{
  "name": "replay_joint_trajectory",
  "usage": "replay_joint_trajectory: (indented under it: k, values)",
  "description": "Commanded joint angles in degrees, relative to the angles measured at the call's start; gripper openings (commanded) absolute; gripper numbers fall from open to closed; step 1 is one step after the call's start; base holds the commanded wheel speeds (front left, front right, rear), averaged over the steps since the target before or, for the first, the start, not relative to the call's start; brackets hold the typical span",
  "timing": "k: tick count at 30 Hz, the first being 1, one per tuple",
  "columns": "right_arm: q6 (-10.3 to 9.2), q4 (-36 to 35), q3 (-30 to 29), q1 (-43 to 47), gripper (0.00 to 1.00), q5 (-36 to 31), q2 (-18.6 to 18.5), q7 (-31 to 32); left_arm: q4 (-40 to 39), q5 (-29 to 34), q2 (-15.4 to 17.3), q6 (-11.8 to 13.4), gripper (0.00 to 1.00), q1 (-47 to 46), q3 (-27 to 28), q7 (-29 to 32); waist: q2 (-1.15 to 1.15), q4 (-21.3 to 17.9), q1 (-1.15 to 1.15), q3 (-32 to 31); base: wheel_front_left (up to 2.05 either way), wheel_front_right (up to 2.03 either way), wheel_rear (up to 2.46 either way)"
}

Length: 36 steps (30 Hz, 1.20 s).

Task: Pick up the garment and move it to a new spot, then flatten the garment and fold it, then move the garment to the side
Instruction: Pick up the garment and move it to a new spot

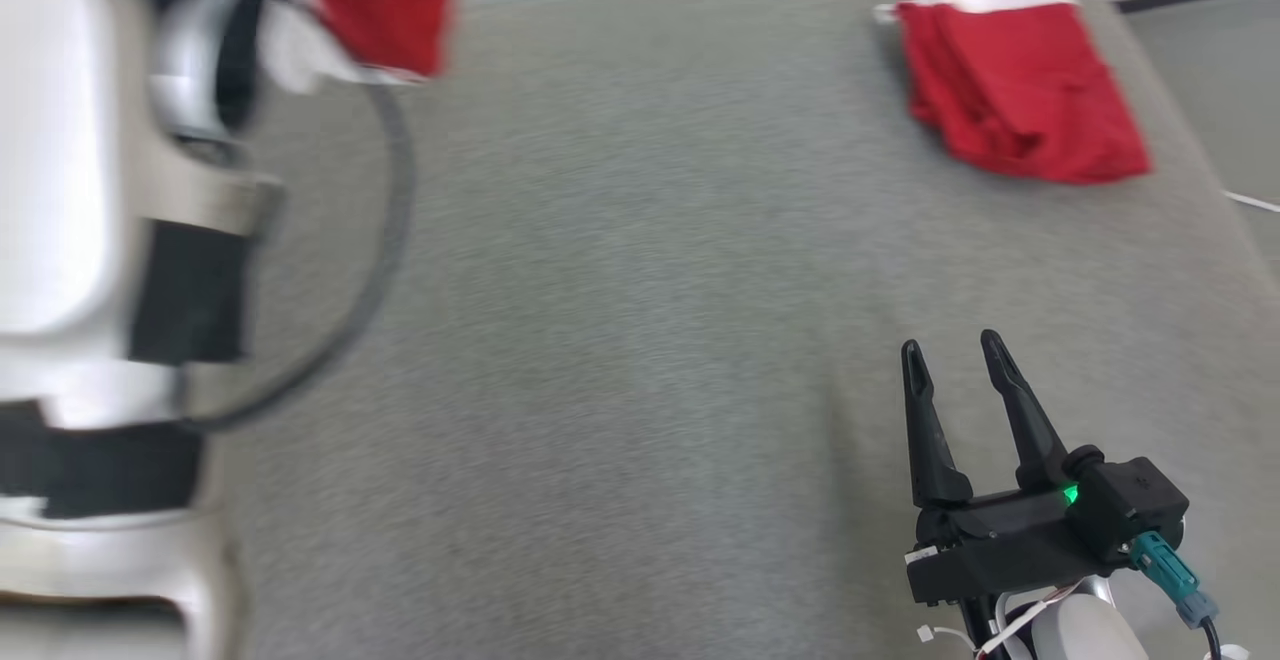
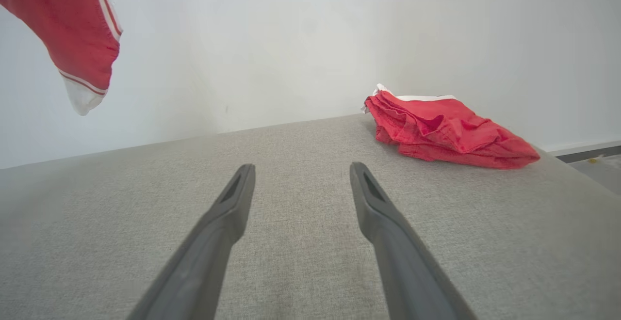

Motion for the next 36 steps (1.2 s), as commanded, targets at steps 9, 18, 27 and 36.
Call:
replay_joint_trajectory:
  k: [9, 18, 27, 36]
  values:
    - [-0.16, -0.09, -0.31, 0.94, 1.00, 0.29, 1.67, -0.09, -4.53, -5.08, -4.99, 0.91, 0.00, 5.23, -7.96, 0.02, 0.00, -7.14, 0.00, -0.44, 0.00, 0.00, 0.00]
    - [-0.16, 0.35, -0.81, 0.59, 1.00, -0.13, 2.00, -0.10, -4.40, -10.15, -5.30, 5.85, 0.00, 21.21, -10.49, -3.50, 0.00, -5.30, 0.00, 0.57, 0.00, 0.00, 0.00]
    - [-0.16, 1.11, -0.31, 0.25, 1.00, -0.58, 0.71, -0.09, 1.48, -11.07, -2.91, 7.62, 0.00, 35.55, -8.69, -9.86, 0.00, -2.60, 0.00, 0.25, 0.00, 0.00, 0.00]
    - [-0.16, 1.59, -0.35, 1.46, 1.00, -0.49, -0.48, -0.09, 3.81, -8.74, -2.61, 7.36, 1.00, 38.15, -10.60, -15.30, 0.00, 0.17, 0.00, -3.25, 0.00, 0.00, 0.00]
